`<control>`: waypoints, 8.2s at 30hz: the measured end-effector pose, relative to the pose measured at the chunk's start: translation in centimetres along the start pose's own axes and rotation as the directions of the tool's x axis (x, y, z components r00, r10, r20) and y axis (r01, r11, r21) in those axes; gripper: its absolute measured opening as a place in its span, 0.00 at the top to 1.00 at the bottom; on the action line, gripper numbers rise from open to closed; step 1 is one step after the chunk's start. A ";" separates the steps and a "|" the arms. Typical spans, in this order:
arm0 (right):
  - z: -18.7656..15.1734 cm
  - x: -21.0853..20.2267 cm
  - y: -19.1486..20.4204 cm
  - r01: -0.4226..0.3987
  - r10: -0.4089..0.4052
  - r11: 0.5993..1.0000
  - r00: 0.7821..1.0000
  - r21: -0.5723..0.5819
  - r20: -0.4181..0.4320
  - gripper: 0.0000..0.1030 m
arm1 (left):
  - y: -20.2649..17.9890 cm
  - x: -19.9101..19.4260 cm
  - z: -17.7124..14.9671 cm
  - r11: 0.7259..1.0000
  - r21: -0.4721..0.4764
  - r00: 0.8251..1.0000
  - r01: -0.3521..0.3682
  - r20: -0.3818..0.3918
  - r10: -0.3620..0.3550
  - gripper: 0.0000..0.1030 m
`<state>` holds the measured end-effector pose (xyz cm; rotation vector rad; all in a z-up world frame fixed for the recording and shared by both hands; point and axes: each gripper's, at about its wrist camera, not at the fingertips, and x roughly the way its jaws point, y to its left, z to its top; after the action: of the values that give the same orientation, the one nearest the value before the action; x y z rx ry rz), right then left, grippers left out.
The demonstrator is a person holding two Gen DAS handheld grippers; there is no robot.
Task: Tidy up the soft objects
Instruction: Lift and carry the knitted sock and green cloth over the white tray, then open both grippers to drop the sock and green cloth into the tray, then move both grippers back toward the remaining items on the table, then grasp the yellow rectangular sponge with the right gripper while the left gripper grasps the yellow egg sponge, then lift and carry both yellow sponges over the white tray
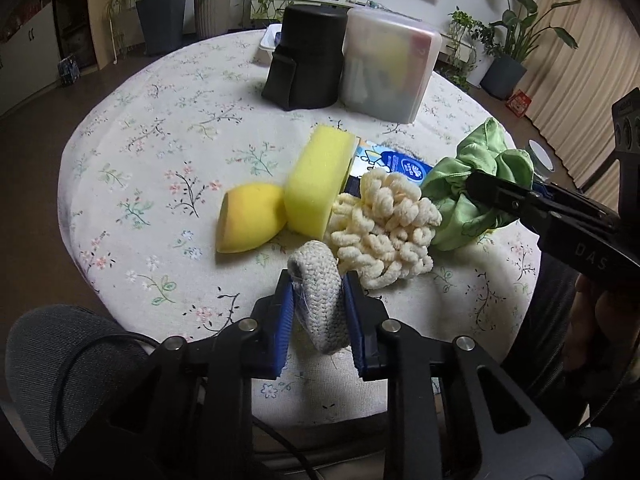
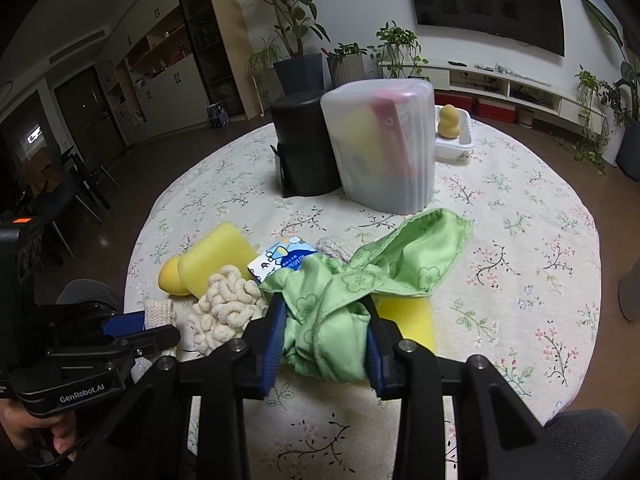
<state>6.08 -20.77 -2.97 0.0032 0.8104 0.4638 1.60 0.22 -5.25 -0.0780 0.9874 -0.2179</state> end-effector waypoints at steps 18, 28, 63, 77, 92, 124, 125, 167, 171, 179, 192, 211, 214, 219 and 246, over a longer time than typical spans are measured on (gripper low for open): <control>1.2 -3.6 -0.9 0.025 -0.028 0.999 0.996 0.034 0.081 0.67 | 1.4 -2.0 1.1 1.000 0.004 0.998 0.010 0.061 -0.010 0.78; 2.0 -5.0 -3.8 0.077 -0.080 0.996 0.995 0.045 0.062 0.67 | 3.2 -2.8 3.0 1.000 0.009 0.997 0.002 0.072 -0.003 0.78; 25.6 3.5 -17.8 -0.064 0.055 0.992 0.995 0.110 0.084 0.67 | 5.3 7.7 34.7 0.940 0.340 0.984 0.026 0.155 -0.083 0.77; 28.7 18.4 -19.6 -0.169 0.182 0.975 0.980 0.148 -0.083 0.66 | 0.3 18.6 38.5 0.840 0.514 0.983 0.175 -0.037 -0.182 0.75; 28.5 21.8 -19.1 -0.144 0.158 0.985 0.972 0.092 -0.175 0.36 | -0.7 22.3 36.9 0.832 0.532 0.987 0.156 -0.107 -0.116 0.72; 21.7 6.3 -24.8 -0.008 0.014 0.961 1.000 0.276 -0.020 0.25 | 9.9 11.1 31.3 0.969 0.227 0.993 0.096 0.052 -0.111 0.28; 20.9 5.5 -24.8 -0.001 0.006 0.960 1.000 0.280 -0.017 0.25 | 10.2 10.7 30.5 0.974 0.209 0.993 0.086 0.059 -0.100 0.28; 0.3 0.0 -11.0 0.312 -0.281 0.926 0.946 0.214 -0.165 0.13 | 4.4 -0.4 3.5 0.990 0.110 0.996 -0.086 0.042 0.082 0.28; 0.7 1.2 -11.4 0.323 -0.287 0.922 0.940 0.212 -0.182 0.13 | 4.1 0.5 3.5 0.983 0.163 0.997 -0.081 0.011 0.080 0.28; 0.4 3.0 -11.6 0.334 -0.290 0.922 0.931 0.196 -0.223 0.13 | 3.5 3.3 4.2 0.977 0.201 0.994 -0.063 -0.075 0.080 0.28; 0.3 3.5 -11.6 0.328 -0.285 0.927 0.932 0.185 -0.224 0.20 | 4.2 4.9 4.5 0.983 0.171 0.988 -0.062 -0.129 0.085 0.28; 0.1 2.6 -10.4 0.320 -0.291 0.936 0.938 0.148 -0.185 0.44 | 3.3 4.6 3.6 0.990 0.143 0.994 0.017 -0.106 -0.001 0.64; 0.0 2.5 -10.3 0.315 -0.287 0.938 0.941 0.148 -0.180 0.45 | 3.3 4.2 3.3 0.992 0.127 0.995 0.030 -0.101 -0.017 0.64; -0.1 2.0 -10.1 0.306 -0.281 0.940 0.945 0.151 -0.169 0.45 | 3.5 3.8 3.2 0.993 0.106 0.996 0.043 -0.084 -0.034 0.64; 9.4 -6.4 -13.6 0.271 -0.277 0.955 0.960 0.123 0.033 0.46 | 6.9 -2.9 14.9 0.992 0.112 0.989 0.050 0.136 -0.065 0.63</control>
<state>14.27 -33.94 5.60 0.0108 0.7743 0.1525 13.55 7.08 4.20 -0.0223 0.8333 -0.3146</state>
